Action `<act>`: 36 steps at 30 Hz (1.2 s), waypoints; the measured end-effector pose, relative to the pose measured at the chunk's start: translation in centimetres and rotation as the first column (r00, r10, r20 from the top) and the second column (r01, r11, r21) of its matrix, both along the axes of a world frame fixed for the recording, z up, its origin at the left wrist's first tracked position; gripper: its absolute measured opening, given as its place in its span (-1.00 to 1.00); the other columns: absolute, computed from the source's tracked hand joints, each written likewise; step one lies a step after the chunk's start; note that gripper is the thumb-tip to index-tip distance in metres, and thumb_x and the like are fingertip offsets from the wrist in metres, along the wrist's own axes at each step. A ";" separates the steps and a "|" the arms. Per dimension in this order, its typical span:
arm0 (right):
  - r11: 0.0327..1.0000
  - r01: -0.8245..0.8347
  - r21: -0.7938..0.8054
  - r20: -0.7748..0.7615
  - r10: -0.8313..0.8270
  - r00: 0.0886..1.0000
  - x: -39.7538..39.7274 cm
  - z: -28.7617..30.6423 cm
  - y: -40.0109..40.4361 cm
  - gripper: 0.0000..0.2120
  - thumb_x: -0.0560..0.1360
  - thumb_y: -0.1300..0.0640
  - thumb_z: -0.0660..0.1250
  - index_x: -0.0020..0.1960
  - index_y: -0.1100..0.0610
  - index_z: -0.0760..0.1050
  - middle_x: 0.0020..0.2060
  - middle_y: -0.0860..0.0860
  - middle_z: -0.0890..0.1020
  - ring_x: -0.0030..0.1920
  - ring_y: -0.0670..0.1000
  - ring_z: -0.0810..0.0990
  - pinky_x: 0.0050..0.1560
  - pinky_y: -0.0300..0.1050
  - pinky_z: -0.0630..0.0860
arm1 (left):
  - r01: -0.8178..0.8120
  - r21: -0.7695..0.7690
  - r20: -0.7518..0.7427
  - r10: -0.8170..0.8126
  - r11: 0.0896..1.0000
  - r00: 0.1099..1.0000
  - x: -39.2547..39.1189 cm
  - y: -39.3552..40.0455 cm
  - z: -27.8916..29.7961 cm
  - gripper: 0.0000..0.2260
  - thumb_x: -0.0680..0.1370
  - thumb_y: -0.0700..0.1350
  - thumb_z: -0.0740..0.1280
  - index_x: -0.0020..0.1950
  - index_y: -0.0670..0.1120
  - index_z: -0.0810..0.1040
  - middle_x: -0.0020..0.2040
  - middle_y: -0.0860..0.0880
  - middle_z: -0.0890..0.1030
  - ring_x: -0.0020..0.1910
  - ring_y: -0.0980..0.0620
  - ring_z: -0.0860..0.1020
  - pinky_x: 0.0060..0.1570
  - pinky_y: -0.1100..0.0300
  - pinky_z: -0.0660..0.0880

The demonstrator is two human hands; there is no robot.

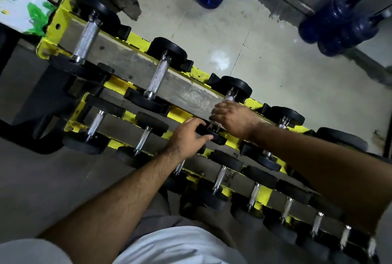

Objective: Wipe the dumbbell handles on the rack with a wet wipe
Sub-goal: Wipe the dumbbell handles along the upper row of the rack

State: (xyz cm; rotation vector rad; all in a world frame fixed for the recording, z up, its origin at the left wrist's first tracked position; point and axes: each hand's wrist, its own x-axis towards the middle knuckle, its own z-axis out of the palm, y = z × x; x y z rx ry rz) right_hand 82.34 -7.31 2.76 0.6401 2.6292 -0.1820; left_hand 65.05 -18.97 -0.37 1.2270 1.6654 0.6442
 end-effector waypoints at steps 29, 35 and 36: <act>0.932 0.308 0.194 0.174 -0.341 0.924 -1.7 1.6 -0.4 -0.54 0.63 0.05 0.07 0.51 0.09 0.32 0.54 0.10 0.29 0.58 0.10 0.12 0.55 0.06 0.03 | 0.001 -0.008 -0.076 -0.002 1.000 0.997 2.0 -0.4 2.0 -0.70 0.47 0.03 0.50 0.11 -0.05 0.57 0.10 0.07 0.53 0.00 0.04 0.54 -0.08 0.19 0.47; 0.963 0.256 0.090 0.159 -0.267 0.950 -1.4 1.6 -0.8 -0.57 0.64 0.05 0.08 0.49 0.05 0.37 0.51 0.04 0.35 0.57 0.07 0.17 0.57 0.04 0.04 | -0.005 -0.007 -0.065 0.005 1.000 0.998 2.1 -0.4 1.7 -0.68 0.45 0.04 0.51 0.11 -0.04 0.56 0.10 0.08 0.54 -0.01 0.04 0.55 -0.06 0.11 0.55; 0.945 0.300 0.132 0.140 -0.317 0.938 -1.3 1.9 -0.1 -0.55 0.62 0.08 0.08 0.50 0.06 0.36 0.52 0.04 0.34 0.57 0.07 0.16 0.56 0.04 0.06 | -0.003 -0.004 -0.067 0.002 1.000 0.998 2.2 -0.4 1.7 -0.69 0.45 0.04 0.52 0.10 -0.04 0.56 0.10 0.08 0.54 -0.02 0.05 0.55 -0.07 0.10 0.55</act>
